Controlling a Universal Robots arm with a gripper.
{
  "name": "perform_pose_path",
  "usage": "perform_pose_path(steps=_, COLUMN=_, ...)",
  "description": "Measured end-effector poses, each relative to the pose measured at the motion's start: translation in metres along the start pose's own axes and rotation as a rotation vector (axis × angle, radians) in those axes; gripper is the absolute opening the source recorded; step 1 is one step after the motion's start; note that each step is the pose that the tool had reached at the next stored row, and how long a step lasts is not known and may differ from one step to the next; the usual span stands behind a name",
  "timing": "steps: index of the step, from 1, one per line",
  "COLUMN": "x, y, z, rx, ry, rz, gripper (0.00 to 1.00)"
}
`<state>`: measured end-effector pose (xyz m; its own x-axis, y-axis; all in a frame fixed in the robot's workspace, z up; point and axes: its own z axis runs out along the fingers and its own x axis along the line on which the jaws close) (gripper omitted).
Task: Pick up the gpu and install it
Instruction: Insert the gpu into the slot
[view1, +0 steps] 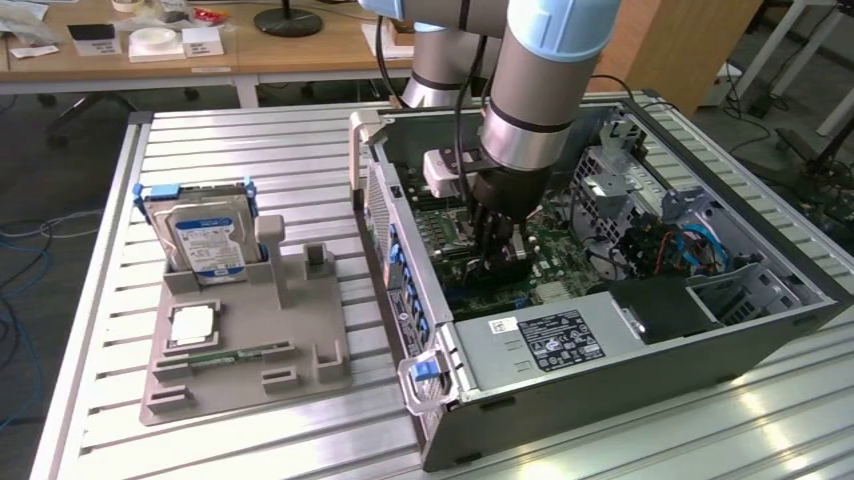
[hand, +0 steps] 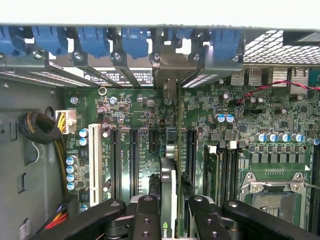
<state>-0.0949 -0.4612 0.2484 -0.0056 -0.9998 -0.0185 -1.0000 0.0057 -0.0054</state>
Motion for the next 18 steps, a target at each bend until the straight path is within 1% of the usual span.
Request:
perform_pose_path(steps=4, x=0.0001, y=0.0002, z=0.0007, rx=-0.0002, ry=0.0007, rz=0.0, gripper=0.26)
perform_pose_path(steps=18, x=0.0001, y=0.0003, z=0.0024, rx=-0.0001, ry=0.0002, rz=0.0, gripper=0.26)
